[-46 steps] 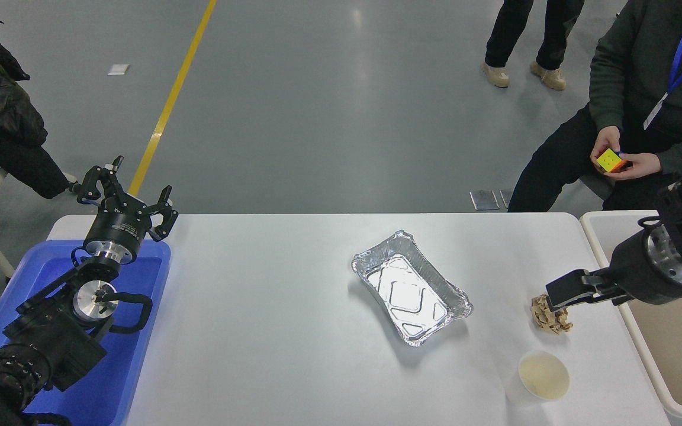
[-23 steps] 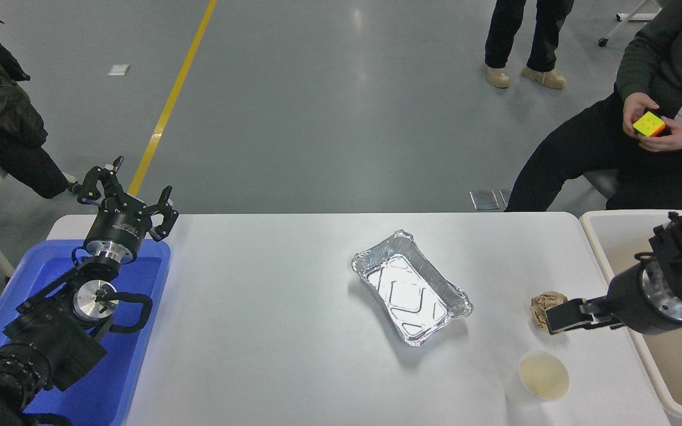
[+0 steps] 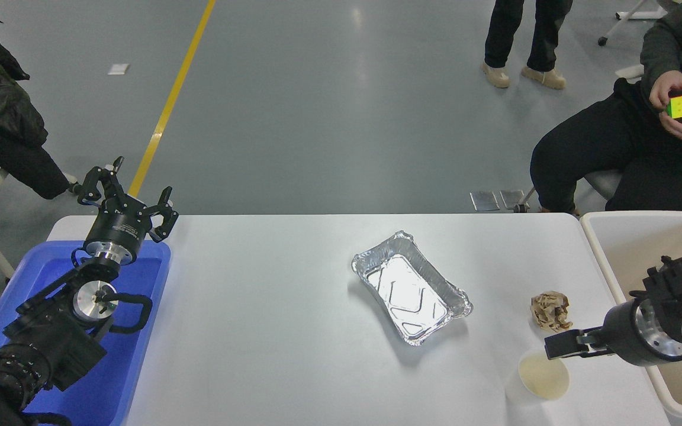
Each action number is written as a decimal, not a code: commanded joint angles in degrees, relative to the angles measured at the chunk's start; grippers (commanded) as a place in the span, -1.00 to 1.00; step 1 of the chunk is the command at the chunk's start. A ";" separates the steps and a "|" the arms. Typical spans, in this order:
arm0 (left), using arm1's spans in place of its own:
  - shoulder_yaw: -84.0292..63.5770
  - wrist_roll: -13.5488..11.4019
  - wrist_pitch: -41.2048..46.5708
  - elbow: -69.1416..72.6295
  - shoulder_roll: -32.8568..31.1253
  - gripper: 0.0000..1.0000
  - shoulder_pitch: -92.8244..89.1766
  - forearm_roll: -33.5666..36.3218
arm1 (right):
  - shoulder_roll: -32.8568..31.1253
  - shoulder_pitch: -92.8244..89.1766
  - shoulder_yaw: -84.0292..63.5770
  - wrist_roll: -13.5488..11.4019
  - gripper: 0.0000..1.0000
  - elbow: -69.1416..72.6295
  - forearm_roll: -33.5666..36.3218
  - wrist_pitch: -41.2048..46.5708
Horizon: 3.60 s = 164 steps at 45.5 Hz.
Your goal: Pick up paper cup place in dustbin
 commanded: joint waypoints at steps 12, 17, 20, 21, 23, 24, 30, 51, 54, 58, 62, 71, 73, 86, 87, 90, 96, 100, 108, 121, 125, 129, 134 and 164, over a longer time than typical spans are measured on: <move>0.00 0.00 0.00 0.00 0.00 0.98 0.00 0.00 | 0.89 -6.20 2.07 0.00 0.96 -3.69 0.08 -2.75; 0.00 0.00 0.00 0.00 0.00 0.98 0.00 0.00 | 1.42 -7.52 2.51 0.00 0.95 -4.30 0.16 -3.01; -0.08 0.00 0.00 0.00 0.00 0.98 0.00 0.00 | 1.68 -8.22 2.86 0.00 0.94 -5.01 0.08 -3.01; -0.08 0.00 0.00 0.00 0.00 0.98 0.00 0.00 | 1.85 -8.40 2.95 0.00 0.93 -5.10 0.08 -3.18; -0.08 0.00 0.00 0.00 0.00 0.98 0.00 0.00 | 2.03 -8.84 2.95 0.00 0.90 -5.36 0.08 -3.27; 0.00 0.00 0.00 0.00 0.00 0.98 0.00 0.00 | 2.03 -8.93 2.95 0.00 0.90 -5.54 0.08 -3.27; -0.08 0.00 0.00 0.00 0.00 0.98 0.00 0.00 | 2.47 -9.63 3.30 0.00 0.60 -6.06 0.08 -3.36; -0.08 0.00 0.00 0.00 0.00 0.98 0.00 0.00 | 2.65 -10.95 3.22 -0.09 -1.00 -6.59 0.78 -3.18; -0.08 0.00 0.00 0.00 0.00 0.98 0.00 0.00 | 2.56 -10.86 3.22 -0.09 -1.00 -6.59 0.78 -3.18; -0.08 0.00 0.00 0.00 0.00 0.98 0.00 0.00 | 2.30 -10.51 3.30 -0.17 -1.00 -6.50 0.95 -3.18; -0.08 0.00 0.00 0.00 0.00 0.98 0.00 0.00 | 2.12 -10.25 3.30 -0.09 -1.00 -6.15 1.39 -3.27; -0.08 0.00 0.00 0.00 0.00 0.98 0.00 0.00 | 1.07 -9.19 3.30 -0.09 -1.00 -5.63 2.18 -2.83; -0.08 0.00 0.00 0.00 0.00 0.98 0.00 0.00 | 0.71 -8.84 3.22 -0.09 -1.00 -5.19 2.18 -2.74; -0.08 0.00 0.00 0.00 0.00 0.98 0.00 0.00 | -3.50 -2.52 2.34 0.00 -1.00 -1.32 2.01 -1.08; -0.08 0.00 0.00 0.00 0.00 0.98 0.00 0.00 | -4.03 -1.73 2.25 0.00 -1.00 -0.97 1.92 -0.47; -0.08 0.00 0.00 0.00 0.00 0.98 0.00 0.00 | -5.52 0.47 1.46 0.00 -1.00 -0.18 1.57 1.20; -0.08 0.00 0.00 0.00 0.00 0.98 0.00 0.00 | -7.55 5.48 -1.53 0.09 -1.00 0.70 0.87 3.14; -0.08 0.00 0.00 0.00 0.00 0.98 0.00 0.00 | -8.34 8.29 -2.58 0.09 -1.00 1.23 -0.98 4.28; -0.08 0.00 0.00 0.00 0.00 0.98 0.00 0.00 | -9.92 13.83 -2.85 0.00 -1.00 1.67 -1.42 9.11; -0.08 0.00 0.00 0.00 0.00 0.98 0.00 0.00 | -10.45 25.25 -4.08 -0.35 -1.00 1.67 -1.33 18.78; -0.08 0.00 0.00 0.00 0.00 0.98 0.00 -0.09 | -10.45 28.77 -5.48 -0.35 -1.00 1.58 -1.33 21.59; -0.08 0.00 0.00 0.00 0.00 0.98 0.00 0.00 | -10.45 33.95 -7.50 -0.35 -1.00 1.49 -1.33 26.86; -0.08 0.00 0.00 0.00 0.00 0.98 0.00 0.00 | -10.89 37.82 -10.14 -0.26 -1.00 1.41 -1.51 30.12; -0.08 0.00 0.00 0.00 0.00 0.98 0.00 0.00 | -12.29 46.53 -11.90 -0.97 -1.00 -12.74 11.67 30.66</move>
